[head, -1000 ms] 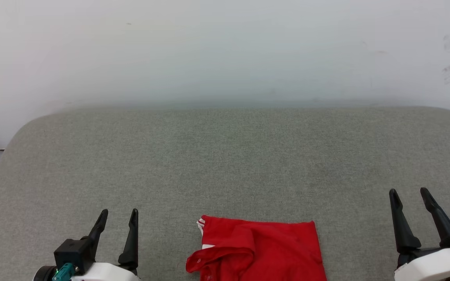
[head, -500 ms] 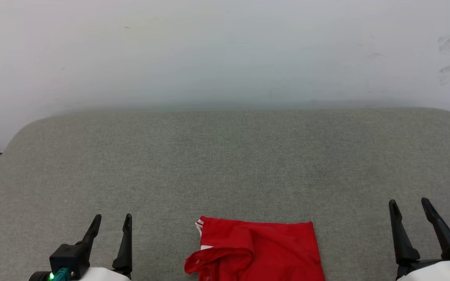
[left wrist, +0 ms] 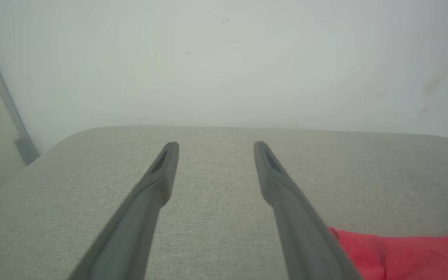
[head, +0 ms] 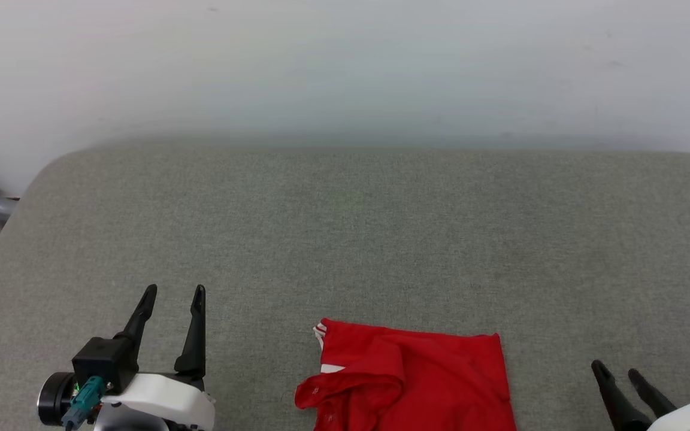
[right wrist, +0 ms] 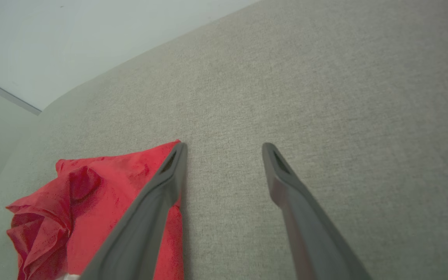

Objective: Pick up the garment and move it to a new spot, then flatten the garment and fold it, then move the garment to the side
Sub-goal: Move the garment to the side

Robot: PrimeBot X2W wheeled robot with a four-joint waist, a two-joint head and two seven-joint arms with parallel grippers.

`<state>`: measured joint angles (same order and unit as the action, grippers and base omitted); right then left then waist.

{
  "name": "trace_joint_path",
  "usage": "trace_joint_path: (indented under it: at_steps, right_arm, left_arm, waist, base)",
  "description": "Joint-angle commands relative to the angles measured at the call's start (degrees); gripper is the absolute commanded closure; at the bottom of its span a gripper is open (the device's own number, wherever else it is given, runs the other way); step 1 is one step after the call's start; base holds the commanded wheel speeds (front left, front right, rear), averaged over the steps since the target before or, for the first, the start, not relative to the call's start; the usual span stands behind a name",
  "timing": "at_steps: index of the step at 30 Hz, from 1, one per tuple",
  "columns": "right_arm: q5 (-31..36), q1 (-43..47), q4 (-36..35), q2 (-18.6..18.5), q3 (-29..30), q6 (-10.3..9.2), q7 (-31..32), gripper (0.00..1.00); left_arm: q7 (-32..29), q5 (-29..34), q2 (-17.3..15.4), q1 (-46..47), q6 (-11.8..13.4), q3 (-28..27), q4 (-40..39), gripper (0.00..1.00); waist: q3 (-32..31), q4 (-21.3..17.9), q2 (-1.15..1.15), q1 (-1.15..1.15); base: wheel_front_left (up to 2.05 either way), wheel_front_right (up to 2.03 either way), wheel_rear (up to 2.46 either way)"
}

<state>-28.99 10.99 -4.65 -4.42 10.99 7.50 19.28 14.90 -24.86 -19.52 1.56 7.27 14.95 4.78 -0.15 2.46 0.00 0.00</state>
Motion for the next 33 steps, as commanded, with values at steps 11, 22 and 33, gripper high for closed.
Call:
trace_joint_path:
  at_steps: [11, 22, 33]
  right_arm:
    - [-10.2, -3.6, 5.1, -3.5, -6.8, -0.04, 16.0, 0.0]
    - [-14.9, -6.8, 14.6, -6.5, -16.4, -0.13, 22.2, 0.32]
    - [-15.4, -12.2, 12.6, -9.3, -18.1, -0.09, 18.9, 1.0]
  left_arm:
    - [0.3, 1.2, 2.5, 3.6, -0.6, -1.5, -2.0, 0.0]
    - [0.3, 3.5, 6.5, 6.5, -3.0, -3.4, -1.3, 0.0]
    - [0.3, 5.2, 8.2, 5.5, -4.8, -5.4, 0.2, 0.0]
  waist:
    - [7.2, 3.6, 0.0, 0.0]
    - [11.7, 6.3, 0.0, 0.0]
    - [9.7, 4.9, 0.0, 0.0]
  base:
    - [0.0, 0.0, 0.0]
    - [0.0, 0.0, 0.0]
    - [0.0, 0.0, 0.0]
